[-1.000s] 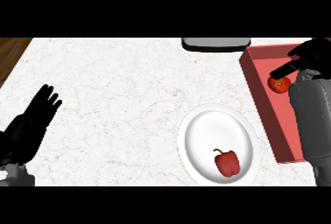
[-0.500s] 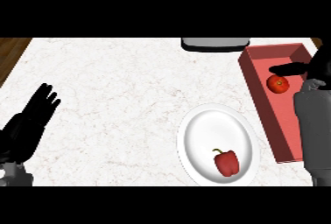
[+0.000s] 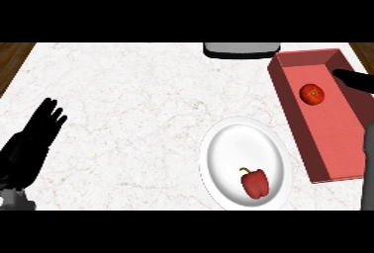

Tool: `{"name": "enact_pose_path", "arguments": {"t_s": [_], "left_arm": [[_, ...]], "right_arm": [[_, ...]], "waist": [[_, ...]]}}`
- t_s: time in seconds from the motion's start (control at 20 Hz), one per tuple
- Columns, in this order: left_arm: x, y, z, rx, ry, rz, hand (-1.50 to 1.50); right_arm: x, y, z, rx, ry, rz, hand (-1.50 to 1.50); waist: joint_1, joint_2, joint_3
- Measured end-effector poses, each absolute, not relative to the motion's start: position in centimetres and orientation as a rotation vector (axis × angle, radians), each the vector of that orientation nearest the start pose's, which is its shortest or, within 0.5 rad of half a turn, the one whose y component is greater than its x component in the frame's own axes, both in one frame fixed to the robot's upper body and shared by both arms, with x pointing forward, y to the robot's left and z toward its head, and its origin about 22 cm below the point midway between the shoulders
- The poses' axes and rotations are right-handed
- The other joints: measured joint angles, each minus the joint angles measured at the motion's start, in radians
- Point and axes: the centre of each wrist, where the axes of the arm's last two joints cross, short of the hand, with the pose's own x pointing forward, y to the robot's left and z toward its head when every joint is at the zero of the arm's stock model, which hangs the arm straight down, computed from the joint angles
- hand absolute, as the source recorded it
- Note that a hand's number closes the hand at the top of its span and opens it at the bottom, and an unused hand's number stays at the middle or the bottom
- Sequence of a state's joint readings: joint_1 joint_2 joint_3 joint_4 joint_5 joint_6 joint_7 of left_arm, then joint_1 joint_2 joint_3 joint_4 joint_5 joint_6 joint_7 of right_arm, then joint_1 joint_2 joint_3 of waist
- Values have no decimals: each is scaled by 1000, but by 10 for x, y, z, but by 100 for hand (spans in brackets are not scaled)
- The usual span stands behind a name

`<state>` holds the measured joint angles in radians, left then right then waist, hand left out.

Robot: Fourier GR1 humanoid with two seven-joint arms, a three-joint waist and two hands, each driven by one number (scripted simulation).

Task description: Pick the tomato from the plate and place it in the cardboard box

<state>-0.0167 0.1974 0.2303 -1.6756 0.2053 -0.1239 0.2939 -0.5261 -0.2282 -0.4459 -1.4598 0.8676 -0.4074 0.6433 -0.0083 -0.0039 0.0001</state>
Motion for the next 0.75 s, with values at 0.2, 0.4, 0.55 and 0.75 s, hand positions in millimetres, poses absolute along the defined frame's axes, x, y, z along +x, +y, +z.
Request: {"name": "enact_pose_path", "arguments": {"t_s": [0.2, 0.4, 0.55, 0.75], "left_arm": [[239, 329, 54, 60, -1438, 60, 0], [240, 325, 54, 59, -1442, 56, 0], [242, 329, 51, 65, -1437, 63, 0], [239, 325, 49, 65, -1437, 60, 0]], "right_arm": [[300, -345, 152, -1223, -1310, -444, -150], [262, -363, 156, -1192, -1334, -453, -150], [235, -377, 151, -1181, -1355, -438, -150], [208, -391, 155, -1181, -1361, -425, -150]], "waist": [[-3, 0, 0], [-2, 0, 0], [-2, 1, 0], [2, 2, 0]]}}
